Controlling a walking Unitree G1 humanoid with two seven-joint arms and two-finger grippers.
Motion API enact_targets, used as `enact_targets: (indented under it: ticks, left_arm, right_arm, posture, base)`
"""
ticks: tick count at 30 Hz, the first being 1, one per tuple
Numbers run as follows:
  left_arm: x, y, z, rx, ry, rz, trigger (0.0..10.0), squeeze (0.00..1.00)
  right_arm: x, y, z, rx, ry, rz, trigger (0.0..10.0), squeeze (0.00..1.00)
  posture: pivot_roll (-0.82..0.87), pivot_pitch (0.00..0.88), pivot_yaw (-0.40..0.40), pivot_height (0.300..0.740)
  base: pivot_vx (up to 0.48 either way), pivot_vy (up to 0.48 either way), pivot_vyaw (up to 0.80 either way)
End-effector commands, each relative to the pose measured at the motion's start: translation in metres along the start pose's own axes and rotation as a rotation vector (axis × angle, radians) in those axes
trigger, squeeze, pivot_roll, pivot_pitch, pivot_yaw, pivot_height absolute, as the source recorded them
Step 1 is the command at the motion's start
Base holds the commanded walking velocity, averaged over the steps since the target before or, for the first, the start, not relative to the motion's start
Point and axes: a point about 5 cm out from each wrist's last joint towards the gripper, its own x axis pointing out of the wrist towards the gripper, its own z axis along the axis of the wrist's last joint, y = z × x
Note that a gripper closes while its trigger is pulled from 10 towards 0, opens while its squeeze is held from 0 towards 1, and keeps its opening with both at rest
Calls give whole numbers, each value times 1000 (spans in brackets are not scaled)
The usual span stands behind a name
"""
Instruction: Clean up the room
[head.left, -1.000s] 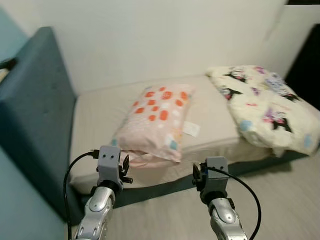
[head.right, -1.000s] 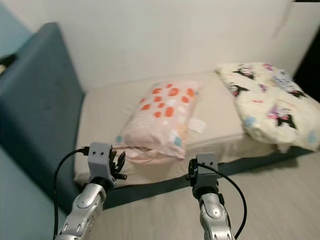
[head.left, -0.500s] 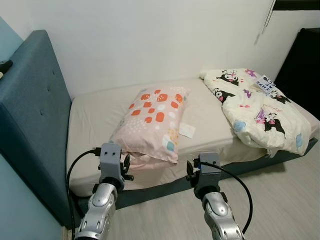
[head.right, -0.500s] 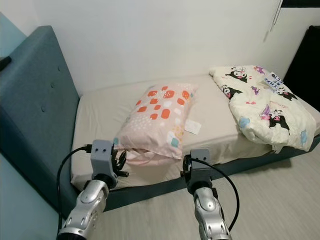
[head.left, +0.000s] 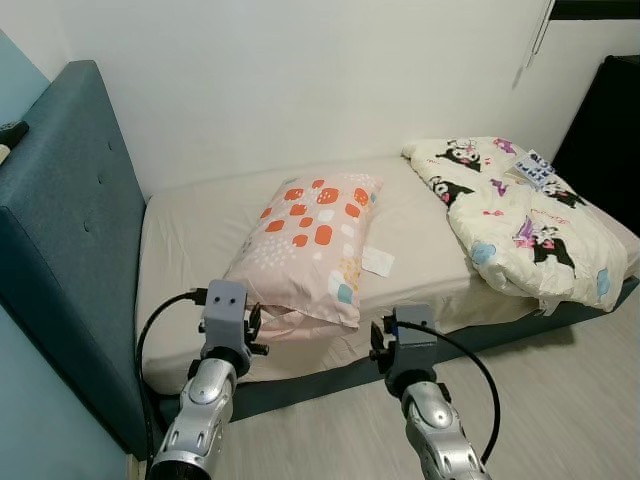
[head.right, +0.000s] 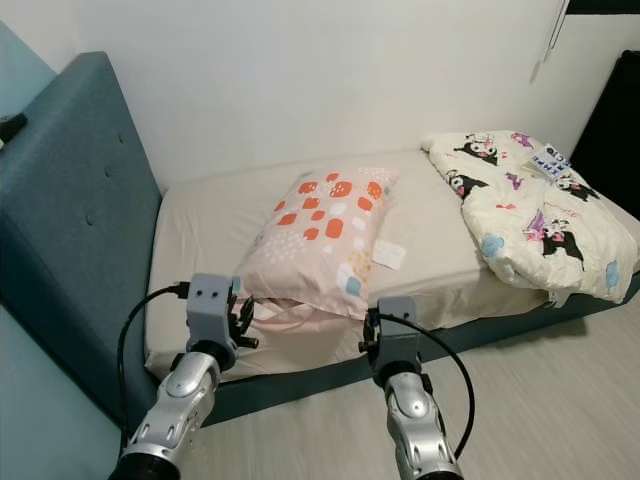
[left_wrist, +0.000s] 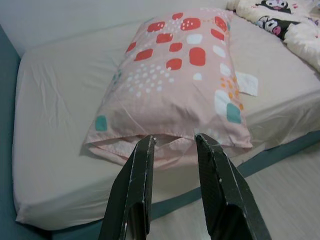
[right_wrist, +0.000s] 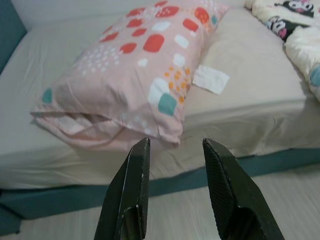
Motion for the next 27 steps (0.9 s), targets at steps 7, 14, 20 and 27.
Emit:
enact_targets:
  ticks: [7,14,20,27]
  left_arm:
    - [-10,-2,-14,19,53,-29,10000,0]
    - [-11,0,-11,18,31,-36,10000,0]
    - [-12,0,-11,14,29,-38,10000,0]
    - [-11,0,-8,3,19,-43,10000,0]
  right_arm:
    - [-9,-3,-9,-1,22,-1,10000,0]
    - [-9,-1,-11,6,31,-3,10000,0]
    - [-9,0,-10,11,32,-1,10000,0]
    - [-7,0,-9,13,29,-2,10000,0]
  posture:
    - [-18,75,-12,738]
    - [-10,77,-11,738]
    - [-6,77,-9,738]
    - [-6,72,-6,738]
  base:
    - [0,0,0]
    - [0,0,0]
    - [0,0,0]
    - [0,0,0]
